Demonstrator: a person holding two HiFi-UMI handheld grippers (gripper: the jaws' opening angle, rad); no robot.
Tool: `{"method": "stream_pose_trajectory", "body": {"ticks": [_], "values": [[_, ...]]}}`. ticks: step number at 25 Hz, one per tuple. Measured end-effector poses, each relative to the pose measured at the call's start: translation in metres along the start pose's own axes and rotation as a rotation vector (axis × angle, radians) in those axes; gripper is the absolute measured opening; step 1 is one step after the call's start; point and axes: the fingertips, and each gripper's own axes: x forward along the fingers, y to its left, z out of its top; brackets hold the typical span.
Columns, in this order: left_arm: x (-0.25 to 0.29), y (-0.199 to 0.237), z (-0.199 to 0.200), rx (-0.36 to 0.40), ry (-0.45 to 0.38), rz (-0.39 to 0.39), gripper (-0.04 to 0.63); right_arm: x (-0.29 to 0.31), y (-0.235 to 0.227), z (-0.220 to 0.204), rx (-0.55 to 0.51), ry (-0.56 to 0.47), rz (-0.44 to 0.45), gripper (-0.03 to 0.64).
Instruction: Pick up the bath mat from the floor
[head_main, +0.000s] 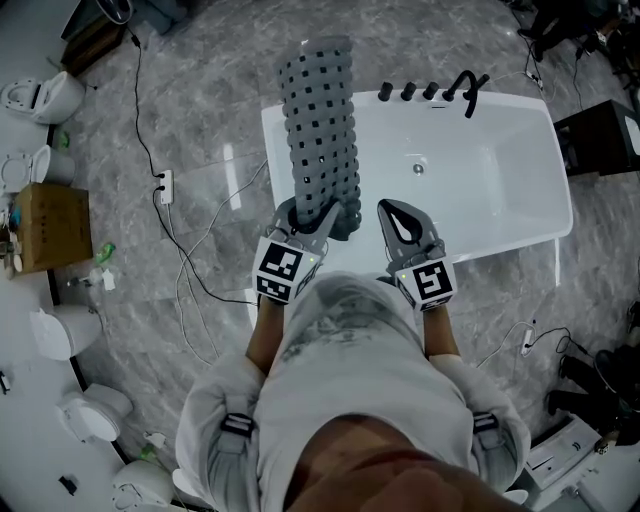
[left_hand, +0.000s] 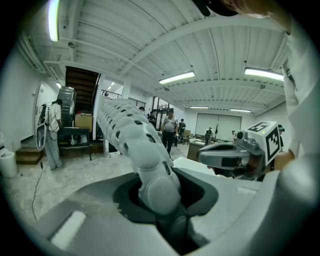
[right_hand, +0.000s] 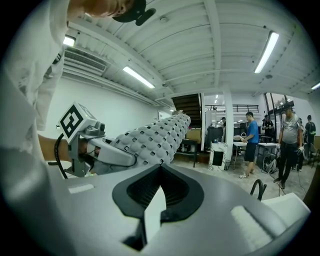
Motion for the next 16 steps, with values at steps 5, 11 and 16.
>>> {"method": "stream_pose_trajectory", "body": {"ticks": [5,11,16], "values": [[-0.0039,0.0045,-0.0030,0.002,0.003,0.019,0.109,0.0046,0.0038,-0.0034,-0.011,0.006,0.017,0.002],[-0.0071,0.0030,-0.0052,-0.013,0.000,0.028,0.109,0.0049,0.0074,-0.0017,-0.022,0.007,0.030,0.002],[-0.0077,0.0014,-0.0063,-0.012,0.000,0.032,0.109,0.0037,0.0087,-0.0045,-0.021,0.009,0.034,0.002]]}}
